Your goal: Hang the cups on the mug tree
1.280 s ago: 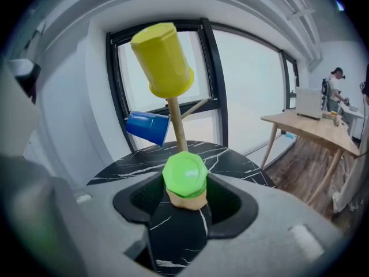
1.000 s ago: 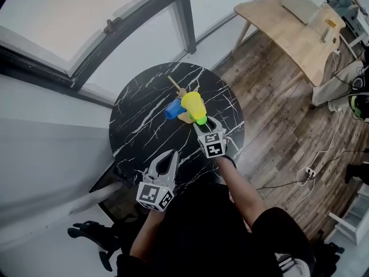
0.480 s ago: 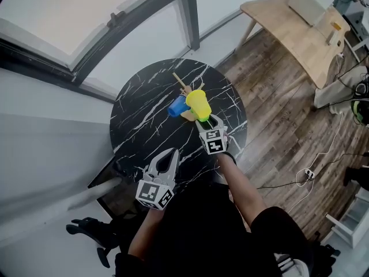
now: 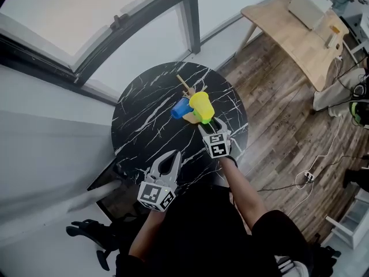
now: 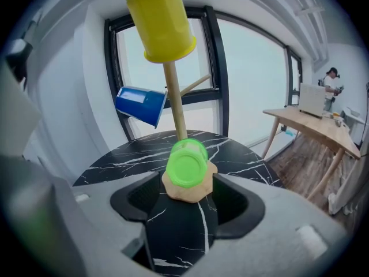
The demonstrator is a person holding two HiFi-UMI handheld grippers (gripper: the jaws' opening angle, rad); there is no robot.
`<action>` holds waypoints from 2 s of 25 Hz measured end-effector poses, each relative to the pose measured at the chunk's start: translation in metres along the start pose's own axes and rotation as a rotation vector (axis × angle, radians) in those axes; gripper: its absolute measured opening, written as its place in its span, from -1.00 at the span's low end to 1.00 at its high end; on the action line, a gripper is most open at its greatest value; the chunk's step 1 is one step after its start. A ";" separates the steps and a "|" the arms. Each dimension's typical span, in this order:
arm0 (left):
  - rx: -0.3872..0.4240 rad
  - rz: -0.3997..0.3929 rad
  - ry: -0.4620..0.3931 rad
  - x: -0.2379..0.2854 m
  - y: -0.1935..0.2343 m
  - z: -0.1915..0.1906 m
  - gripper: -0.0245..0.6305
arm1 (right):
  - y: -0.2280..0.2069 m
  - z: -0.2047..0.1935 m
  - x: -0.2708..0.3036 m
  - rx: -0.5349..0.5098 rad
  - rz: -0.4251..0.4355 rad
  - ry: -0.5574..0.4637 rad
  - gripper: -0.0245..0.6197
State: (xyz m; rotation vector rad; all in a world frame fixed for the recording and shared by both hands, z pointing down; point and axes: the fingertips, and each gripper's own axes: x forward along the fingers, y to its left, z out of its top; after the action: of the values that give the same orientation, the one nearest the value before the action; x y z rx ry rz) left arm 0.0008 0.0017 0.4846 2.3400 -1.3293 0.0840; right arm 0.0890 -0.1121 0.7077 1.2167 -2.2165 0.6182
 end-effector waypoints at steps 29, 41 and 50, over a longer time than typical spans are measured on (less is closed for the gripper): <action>0.085 -0.117 -0.149 -0.073 0.015 0.044 -0.93 | 0.103 0.085 -0.183 0.089 -0.113 -0.315 -0.92; 0.086 -0.122 -0.157 -0.074 0.024 0.041 -0.93 | 0.131 0.087 -0.203 0.084 -0.110 -0.349 -0.92; 0.076 -0.128 -0.151 -0.072 0.020 0.039 -0.93 | 0.130 0.094 -0.208 0.086 -0.107 -0.370 -0.92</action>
State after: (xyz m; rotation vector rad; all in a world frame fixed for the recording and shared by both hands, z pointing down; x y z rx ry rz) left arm -0.0611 0.0352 0.4377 2.5329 -1.2606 -0.0854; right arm 0.0492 0.0223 0.4854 1.5900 -2.4206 0.4792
